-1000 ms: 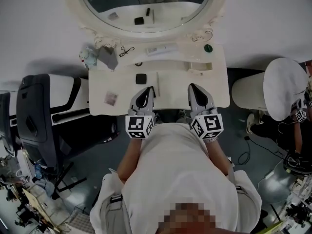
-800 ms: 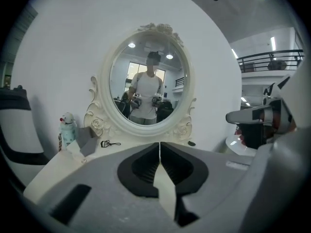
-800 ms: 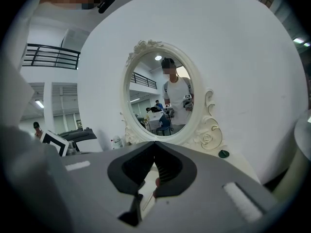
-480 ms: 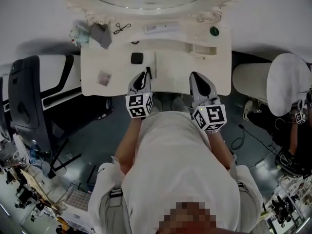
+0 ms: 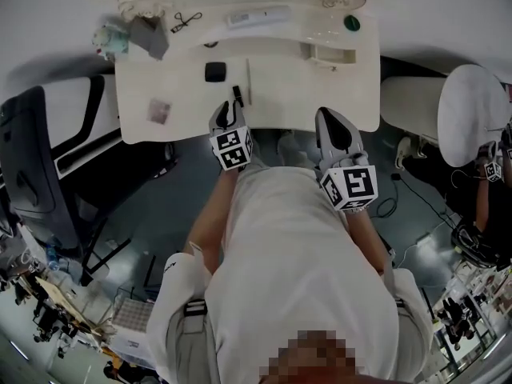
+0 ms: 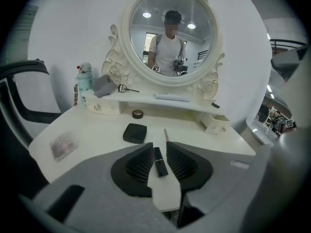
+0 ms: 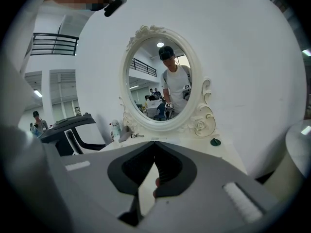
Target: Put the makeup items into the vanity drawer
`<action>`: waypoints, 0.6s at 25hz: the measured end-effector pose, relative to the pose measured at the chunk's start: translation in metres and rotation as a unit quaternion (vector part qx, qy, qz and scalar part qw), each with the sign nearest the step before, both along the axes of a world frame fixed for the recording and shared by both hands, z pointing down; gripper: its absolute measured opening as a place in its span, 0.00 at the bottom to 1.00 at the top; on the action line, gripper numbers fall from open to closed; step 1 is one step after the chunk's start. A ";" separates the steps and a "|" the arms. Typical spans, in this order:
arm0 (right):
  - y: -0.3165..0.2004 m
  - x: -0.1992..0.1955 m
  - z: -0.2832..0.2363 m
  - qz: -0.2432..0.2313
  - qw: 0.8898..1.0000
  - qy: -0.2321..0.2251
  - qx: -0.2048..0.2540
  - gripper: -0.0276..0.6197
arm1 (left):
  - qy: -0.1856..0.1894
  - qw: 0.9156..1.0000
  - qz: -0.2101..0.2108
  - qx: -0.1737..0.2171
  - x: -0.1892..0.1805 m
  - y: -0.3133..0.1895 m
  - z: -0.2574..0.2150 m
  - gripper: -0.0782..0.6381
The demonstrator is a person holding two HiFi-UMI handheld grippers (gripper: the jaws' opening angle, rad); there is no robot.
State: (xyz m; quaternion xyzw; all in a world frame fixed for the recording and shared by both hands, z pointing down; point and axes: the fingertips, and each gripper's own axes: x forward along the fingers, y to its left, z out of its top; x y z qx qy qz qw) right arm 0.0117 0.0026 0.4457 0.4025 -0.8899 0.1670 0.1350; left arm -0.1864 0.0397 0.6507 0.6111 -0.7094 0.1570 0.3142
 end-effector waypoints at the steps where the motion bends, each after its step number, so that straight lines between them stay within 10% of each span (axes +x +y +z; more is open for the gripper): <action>1: 0.002 0.001 0.001 0.003 1.000 0.003 -0.002 0.06 | 0.005 1.000 -0.002 -0.007 0.000 0.001 0.006 0.25; 15: 0.017 0.017 0.001 0.040 0.999 0.024 -0.004 0.06 | 0.018 0.995 0.015 -0.092 0.012 -0.008 0.069 0.33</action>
